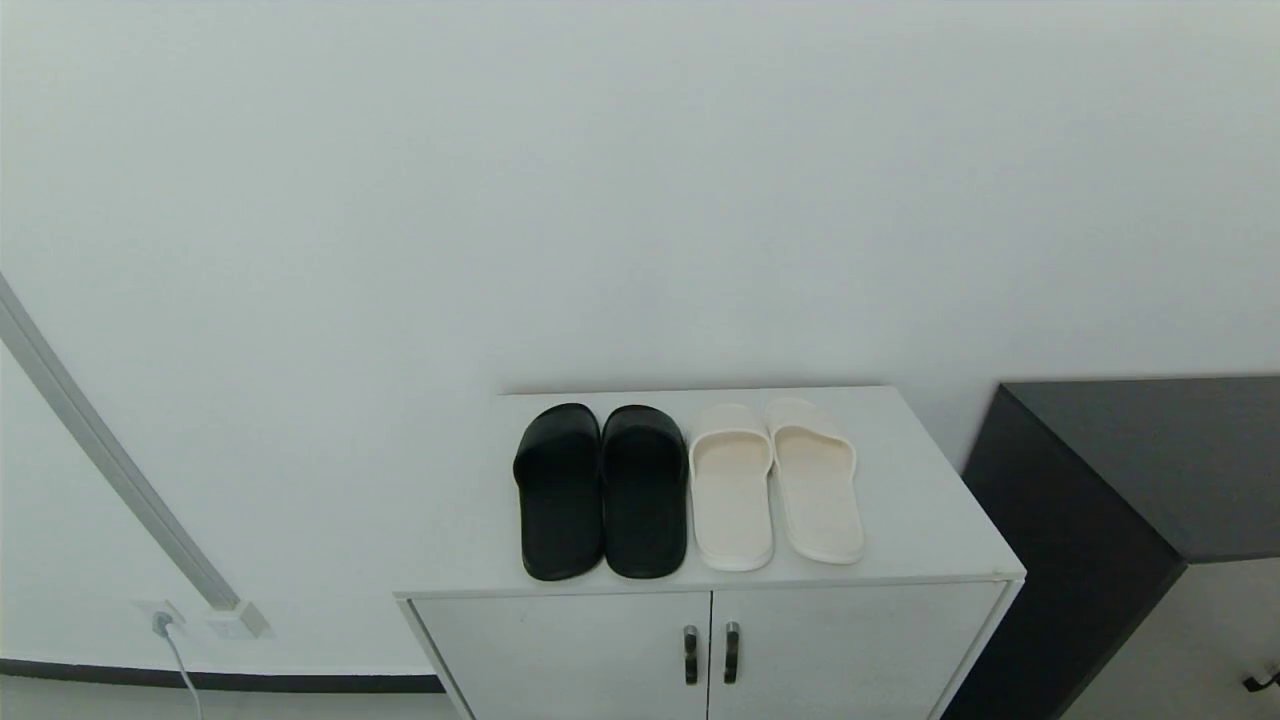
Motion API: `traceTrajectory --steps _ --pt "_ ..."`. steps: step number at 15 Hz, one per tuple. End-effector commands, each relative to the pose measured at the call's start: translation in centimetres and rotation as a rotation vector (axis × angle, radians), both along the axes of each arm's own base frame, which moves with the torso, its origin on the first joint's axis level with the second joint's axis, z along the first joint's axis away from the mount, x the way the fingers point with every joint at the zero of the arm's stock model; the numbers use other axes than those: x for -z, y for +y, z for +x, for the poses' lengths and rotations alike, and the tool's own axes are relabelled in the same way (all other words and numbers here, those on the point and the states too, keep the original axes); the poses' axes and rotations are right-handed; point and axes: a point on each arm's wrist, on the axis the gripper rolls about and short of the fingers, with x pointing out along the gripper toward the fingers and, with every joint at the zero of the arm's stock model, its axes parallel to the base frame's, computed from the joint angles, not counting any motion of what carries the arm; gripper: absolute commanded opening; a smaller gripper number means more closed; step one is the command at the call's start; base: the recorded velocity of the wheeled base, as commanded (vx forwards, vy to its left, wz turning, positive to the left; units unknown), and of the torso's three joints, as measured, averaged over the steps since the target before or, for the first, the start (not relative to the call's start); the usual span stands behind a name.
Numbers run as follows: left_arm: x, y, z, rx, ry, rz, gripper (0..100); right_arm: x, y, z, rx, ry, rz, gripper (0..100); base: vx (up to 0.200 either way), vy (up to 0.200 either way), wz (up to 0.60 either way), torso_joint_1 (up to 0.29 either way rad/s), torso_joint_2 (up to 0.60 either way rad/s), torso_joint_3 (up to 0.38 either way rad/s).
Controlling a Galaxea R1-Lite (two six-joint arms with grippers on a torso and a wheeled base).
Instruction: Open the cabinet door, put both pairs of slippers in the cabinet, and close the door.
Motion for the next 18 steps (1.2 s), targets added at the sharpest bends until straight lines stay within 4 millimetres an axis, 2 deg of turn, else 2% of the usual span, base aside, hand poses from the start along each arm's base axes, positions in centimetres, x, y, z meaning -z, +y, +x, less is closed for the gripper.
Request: traceTrajectory --steps 1,2,4,5,6,8,9,11,13,14,15,17,18 --pt "0.0 0.0 0.0 0.0 0.001 -0.001 0 -0.1 0.0 0.0 0.0 -0.003 -0.004 100 0.0 0.0 0.0 0.0 0.0 0.0" --pt "0.0 0.0 0.0 0.0 0.001 0.001 0 0.0 0.0 0.1 -0.003 0.006 -0.001 100 0.0 0.0 0.0 0.0 0.0 0.0" --pt "0.0 0.0 0.0 0.0 0.003 0.001 0 -1.1 0.0 -0.3 0.001 -0.047 0.032 100 0.0 0.0 0.0 0.0 0.0 0.0" --pt "0.0 0.0 0.0 0.002 0.002 0.006 0 -5.5 -0.1 -1.2 -0.027 -0.099 0.149 100 0.0 0.0 0.0 0.0 0.0 0.0" --pt "0.0 0.0 0.0 0.002 0.004 0.007 0 -6.2 0.0 -0.4 -0.076 0.082 0.134 100 0.0 0.0 0.0 0.0 0.0 0.0" --pt "0.0 0.0 0.0 0.002 0.004 0.01 0 -6.2 0.3 2.0 -0.149 0.261 0.101 100 0.0 0.0 0.0 0.0 0.0 0.0" --pt "0.0 0.0 0.0 0.003 0.004 0.018 0 -6.7 0.4 3.3 -0.178 0.305 0.104 100 0.0 0.0 0.0 0.0 0.0 0.0" --pt "0.0 0.0 0.0 0.006 0.003 0.042 0 -9.1 0.6 5.9 -0.221 0.31 0.096 100 0.0 0.0 0.0 0.0 0.0 0.0" --pt "0.0 0.0 0.0 0.006 0.003 0.042 0 -11.4 1.1 7.3 -0.287 0.304 0.088 100 0.0 0.0 0.0 0.0 0.0 0.0" --pt "0.0 0.0 0.0 0.006 0.003 0.044 0 -13.3 1.7 8.7 -0.335 0.305 0.084 100 0.0 0.0 0.0 0.0 0.0 0.0" --pt "0.0 0.0 0.0 0.006 0.003 0.045 0 -14.4 2.4 9.9 -0.356 0.312 0.077 100 0.0 0.0 0.0 0.0 0.0 0.0" --pt "0.0 0.0 0.0 0.006 0.003 0.045 0 -15.6 4.5 11.4 -0.392 0.328 0.051 100 0.0 0.0 0.0 0.0 0.0 0.0" --pt "0.0 0.0 0.0 0.006 0.003 0.047 0 -16.3 7.4 12.2 -0.44 0.351 0.089 100 0.0 0.0 0.0 0.0 0.0 0.0"
